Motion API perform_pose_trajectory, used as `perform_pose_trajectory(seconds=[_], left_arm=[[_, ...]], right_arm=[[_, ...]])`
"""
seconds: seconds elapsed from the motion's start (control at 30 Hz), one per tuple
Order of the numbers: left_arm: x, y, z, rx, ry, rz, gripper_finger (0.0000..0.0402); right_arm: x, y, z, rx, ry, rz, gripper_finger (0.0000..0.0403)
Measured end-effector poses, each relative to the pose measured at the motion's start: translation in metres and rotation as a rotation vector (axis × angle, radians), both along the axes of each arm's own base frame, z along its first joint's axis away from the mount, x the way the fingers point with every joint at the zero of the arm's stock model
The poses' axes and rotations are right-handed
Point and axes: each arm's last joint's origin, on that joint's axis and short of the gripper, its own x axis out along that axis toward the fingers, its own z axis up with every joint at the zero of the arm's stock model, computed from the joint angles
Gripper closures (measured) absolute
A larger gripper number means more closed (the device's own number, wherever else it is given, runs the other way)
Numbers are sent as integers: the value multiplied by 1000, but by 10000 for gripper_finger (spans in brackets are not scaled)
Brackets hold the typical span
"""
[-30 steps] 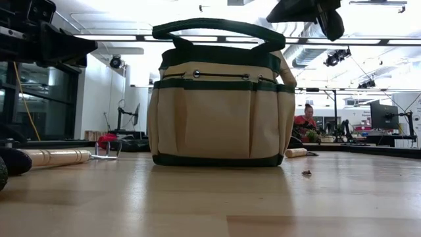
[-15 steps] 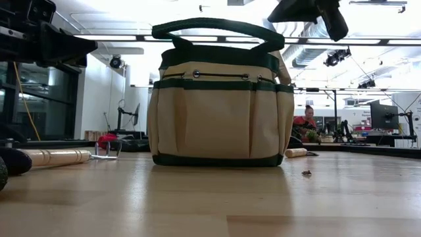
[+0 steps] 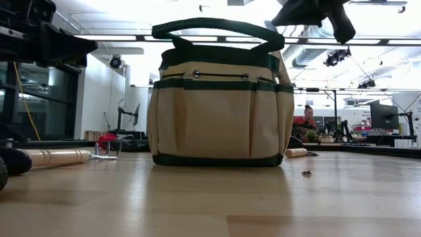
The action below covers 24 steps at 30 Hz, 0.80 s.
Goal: Pick & Place Garden tools in Gardening bag
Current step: Put the brown trowel into the gardening bag
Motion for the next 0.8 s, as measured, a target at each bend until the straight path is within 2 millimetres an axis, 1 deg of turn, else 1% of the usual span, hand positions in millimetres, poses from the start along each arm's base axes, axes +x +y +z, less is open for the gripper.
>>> perform_pose_trajectory(seconds=[0.23,0.63,0.8], left_arm=[[0,0,0,0,0,3,402],[0,0,0,0,0,2,402],[0,0,0,0,1,2,402]], right_arm=[[6,3,-6,-4,-15,-24,399],[7,2,-7,-19,-22,-61,399],[6,2,-8,4,-32,-64,399]])
